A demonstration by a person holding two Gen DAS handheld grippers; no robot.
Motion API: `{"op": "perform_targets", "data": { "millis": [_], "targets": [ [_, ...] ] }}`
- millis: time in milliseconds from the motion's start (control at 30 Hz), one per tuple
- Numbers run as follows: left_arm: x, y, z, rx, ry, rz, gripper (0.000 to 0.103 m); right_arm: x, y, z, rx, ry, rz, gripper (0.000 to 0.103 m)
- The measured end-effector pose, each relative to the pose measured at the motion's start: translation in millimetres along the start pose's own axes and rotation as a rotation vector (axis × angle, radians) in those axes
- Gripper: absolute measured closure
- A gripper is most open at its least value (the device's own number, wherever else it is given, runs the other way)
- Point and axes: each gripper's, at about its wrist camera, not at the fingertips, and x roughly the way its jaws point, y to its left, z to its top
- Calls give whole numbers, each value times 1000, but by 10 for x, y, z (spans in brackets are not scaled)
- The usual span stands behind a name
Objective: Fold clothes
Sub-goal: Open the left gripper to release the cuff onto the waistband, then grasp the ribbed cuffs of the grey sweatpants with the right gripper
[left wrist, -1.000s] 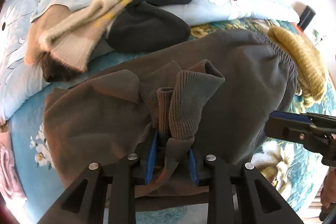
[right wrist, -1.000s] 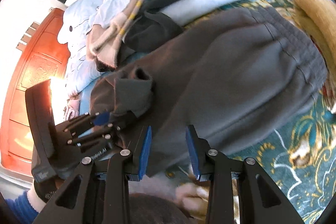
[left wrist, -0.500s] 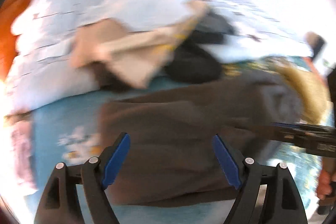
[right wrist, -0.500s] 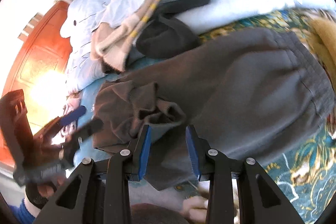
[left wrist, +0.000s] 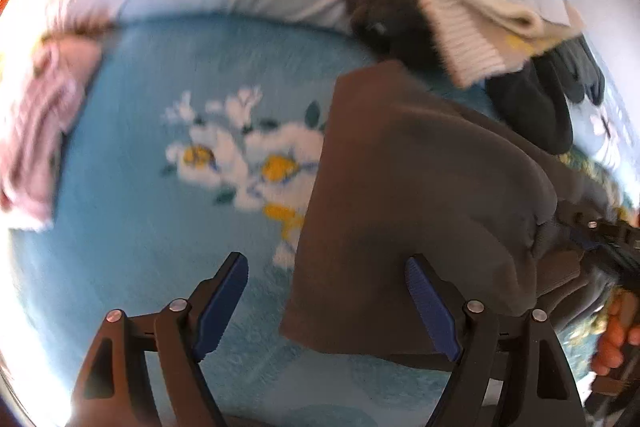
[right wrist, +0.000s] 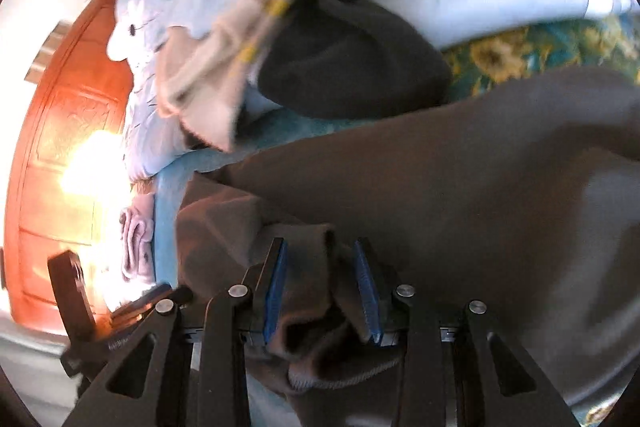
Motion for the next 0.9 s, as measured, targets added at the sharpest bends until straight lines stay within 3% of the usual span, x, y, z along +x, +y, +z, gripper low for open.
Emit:
{"op": "perform_targets", "data": {
  "millis": [100,267,400,433,633,733,900],
  "targets": [
    [36,103,-25,-38,14,-27,19,51,-39,26,31,8,27,68],
    [34,240,-49,-84,7,-61,19,-17,199,-17,-53,11,83,70],
    [29,302,-85,-106,4,-84,19,-8,366,-96,-132,46,21,96],
    [24,317,-94,-112,3,-92,19,-23,369,-111,-127,47,18,96],
    [-81,341,-139,-112,-16,-172,19,-626,452,-128,-61,-60,209,98],
    [-84,300,-100,-83,-19,-173,19,-875,441,-173,-73,-98,187,98],
    [58,260,-17,-55,15,-149,19,-578,-107,-257,23,-39,-11,98]
  ]
}}
